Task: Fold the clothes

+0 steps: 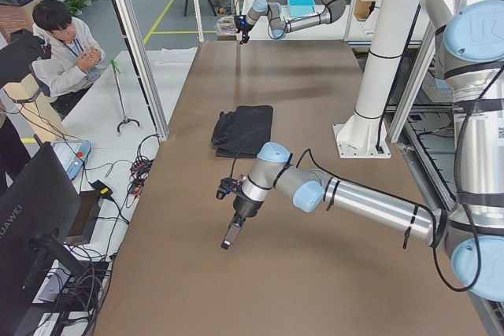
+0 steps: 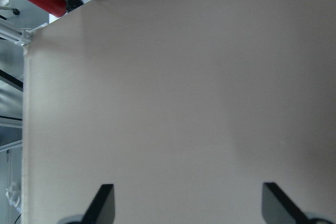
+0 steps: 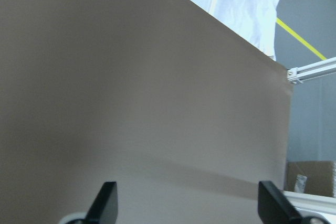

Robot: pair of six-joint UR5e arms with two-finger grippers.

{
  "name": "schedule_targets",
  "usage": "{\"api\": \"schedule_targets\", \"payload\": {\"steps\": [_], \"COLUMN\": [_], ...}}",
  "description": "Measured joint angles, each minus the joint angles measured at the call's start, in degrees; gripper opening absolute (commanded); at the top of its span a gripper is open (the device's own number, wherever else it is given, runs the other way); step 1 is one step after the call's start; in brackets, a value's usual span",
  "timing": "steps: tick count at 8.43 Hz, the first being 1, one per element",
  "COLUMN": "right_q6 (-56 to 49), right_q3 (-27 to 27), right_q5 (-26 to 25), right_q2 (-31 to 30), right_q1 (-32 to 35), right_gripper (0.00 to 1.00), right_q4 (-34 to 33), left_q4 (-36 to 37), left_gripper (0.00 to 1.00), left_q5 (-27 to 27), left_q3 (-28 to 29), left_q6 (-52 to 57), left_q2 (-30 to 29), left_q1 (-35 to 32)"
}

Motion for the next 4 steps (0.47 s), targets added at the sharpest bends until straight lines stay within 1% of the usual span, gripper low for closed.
{"api": "schedule_targets", "payload": {"steps": [2,4], "right_q6": [-5.82,-9.64], "right_q3": [0.19,0.47], "right_q5": [-0.24,-0.99], "right_q2": [-1.98,-4.43], "right_q1": [5.90,8.81], "right_gripper": [0.94,0.94], "right_q4": [-0.71,1.54], "left_q4": [-0.54,-1.68], "left_gripper": [1.00,1.00], "left_q5": [0.74,-0.21], "left_q3": [-0.20,-0.52], "left_q6": [5.75,10.28], "left_q2": [4.18,4.97], "left_q1": [-6.11,-11.19]}}
